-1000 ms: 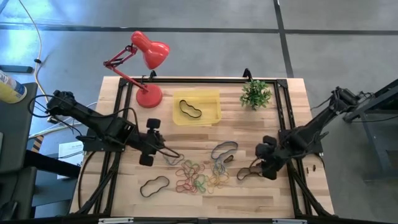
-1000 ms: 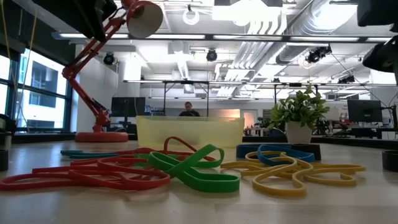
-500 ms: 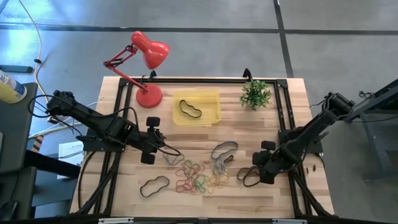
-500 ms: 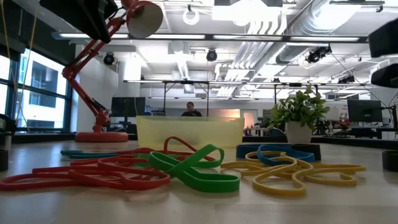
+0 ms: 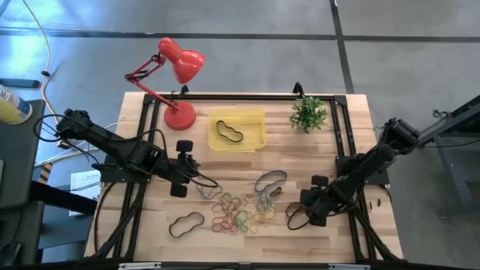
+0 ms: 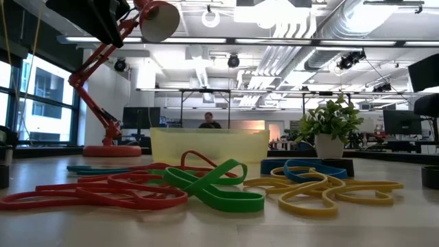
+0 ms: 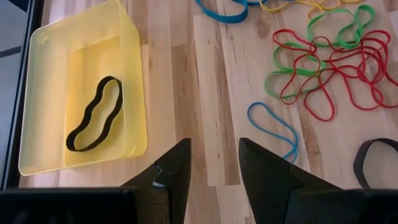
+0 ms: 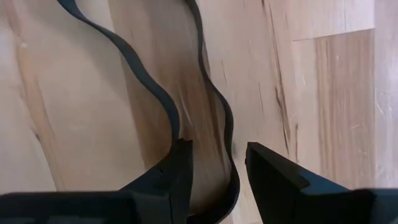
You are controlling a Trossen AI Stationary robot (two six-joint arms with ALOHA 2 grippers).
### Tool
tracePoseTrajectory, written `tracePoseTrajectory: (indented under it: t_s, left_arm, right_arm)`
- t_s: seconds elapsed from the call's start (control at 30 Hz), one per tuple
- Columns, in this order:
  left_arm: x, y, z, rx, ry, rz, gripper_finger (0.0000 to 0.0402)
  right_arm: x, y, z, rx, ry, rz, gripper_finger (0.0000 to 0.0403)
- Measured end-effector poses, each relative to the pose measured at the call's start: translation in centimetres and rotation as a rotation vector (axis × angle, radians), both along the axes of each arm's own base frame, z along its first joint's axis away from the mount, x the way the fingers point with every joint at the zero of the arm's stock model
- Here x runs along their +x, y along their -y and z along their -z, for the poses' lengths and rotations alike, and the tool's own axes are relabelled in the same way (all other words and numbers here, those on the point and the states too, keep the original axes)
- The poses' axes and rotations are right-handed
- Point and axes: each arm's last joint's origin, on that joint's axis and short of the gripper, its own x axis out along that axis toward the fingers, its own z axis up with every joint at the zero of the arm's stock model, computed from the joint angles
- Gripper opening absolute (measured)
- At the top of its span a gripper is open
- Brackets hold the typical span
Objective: Pick and place rubber bands into bin
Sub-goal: Put the black rubber band into the yellow container
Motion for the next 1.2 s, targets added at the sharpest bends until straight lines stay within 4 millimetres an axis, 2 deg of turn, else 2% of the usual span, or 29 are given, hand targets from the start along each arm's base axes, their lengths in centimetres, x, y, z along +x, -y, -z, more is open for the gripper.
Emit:
tracePoseTrajectory:
  t_s: [0.33,0.43,0.6,0.8,0.97,1.2]
  left_arm:
    - [0.0,0.0,0.0,0.007,0.001,-0.001,0.0122]
    - [0.0,0.0,0.0,0.008,0.001,-0.001,0.0122]
    - [0.0,0.0,0.0,0.011,0.001,-0.002,0.0122]
    - [0.0,0.0,0.0,0.01,0.002,-0.003,0.0122]
    - [0.0,0.0,0.0,0.011,0.002,-0.002,0.0122]
    - [0.0,-0.1,0.0,0.041,0.008,-0.016,0.0122]
  right_arm:
    - [0.2,-0.2,0.6,0.013,-0.03,0.038,0.0133]
    - [0.3,-0.3,0.6,0.026,-0.027,0.038,0.0106]
    - [0.4,-0.4,0.6,0.044,-0.015,0.036,0.0015]
    - [0.4,-0.4,0.4,0.047,0.018,0.082,0.0008]
    - [1.6,-0.7,-1.7,0.035,0.171,0.097,0.0006]
    - [4.3,0.3,-5.7,-0.011,0.343,0.077,0.0003]
